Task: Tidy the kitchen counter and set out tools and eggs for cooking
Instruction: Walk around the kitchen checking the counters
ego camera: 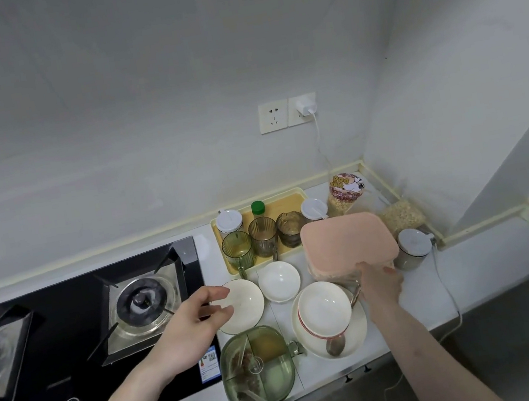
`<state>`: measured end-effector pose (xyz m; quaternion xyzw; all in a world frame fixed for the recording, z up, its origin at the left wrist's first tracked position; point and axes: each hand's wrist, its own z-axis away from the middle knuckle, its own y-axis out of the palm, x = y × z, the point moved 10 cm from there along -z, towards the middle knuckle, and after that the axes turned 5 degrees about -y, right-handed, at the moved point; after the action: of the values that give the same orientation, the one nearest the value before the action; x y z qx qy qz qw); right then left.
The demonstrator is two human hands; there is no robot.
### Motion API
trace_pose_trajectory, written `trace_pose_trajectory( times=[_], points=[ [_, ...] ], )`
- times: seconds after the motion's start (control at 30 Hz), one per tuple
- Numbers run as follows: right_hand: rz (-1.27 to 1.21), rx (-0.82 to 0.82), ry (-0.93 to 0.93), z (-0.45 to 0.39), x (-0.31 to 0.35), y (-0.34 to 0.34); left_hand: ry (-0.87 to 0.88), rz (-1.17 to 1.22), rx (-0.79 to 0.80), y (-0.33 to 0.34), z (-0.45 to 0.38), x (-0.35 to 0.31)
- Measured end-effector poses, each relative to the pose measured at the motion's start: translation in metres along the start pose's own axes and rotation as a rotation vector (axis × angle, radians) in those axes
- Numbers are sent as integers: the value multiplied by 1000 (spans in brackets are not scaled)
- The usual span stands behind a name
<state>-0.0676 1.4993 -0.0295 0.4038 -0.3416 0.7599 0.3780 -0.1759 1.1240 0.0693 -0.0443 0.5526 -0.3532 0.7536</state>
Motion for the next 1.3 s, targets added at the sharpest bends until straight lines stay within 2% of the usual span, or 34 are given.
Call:
trace_pose_trajectory(
  times=[0.1, 0.2, 0.33, 0.57, 0.77, 0.9, 1.3],
  points=[
    [-63, 125, -182, 34, 28, 15, -4, 13, -29, -4, 7, 4],
    [152, 371, -407, 76, 59, 53, 7, 16, -86, -13, 17, 1],
    [344, 731, -591, 144, 74, 111, 19, 7, -174, -36, 37, 5],
    [580, 1140, -777, 238, 63, 188, -29, -30, -357, -92, 86, 40],
    [620, 1370, -858, 313, 45, 234, -124, -26, -507, -144, 141, 85],
    [666, 1448, -904, 350, 35, 251, -138, -18, -567, -182, 161, 108],
    [621, 1261, -951, 417, 61, 274, 42, -93, -469, -268, 161, 120]
  ],
)
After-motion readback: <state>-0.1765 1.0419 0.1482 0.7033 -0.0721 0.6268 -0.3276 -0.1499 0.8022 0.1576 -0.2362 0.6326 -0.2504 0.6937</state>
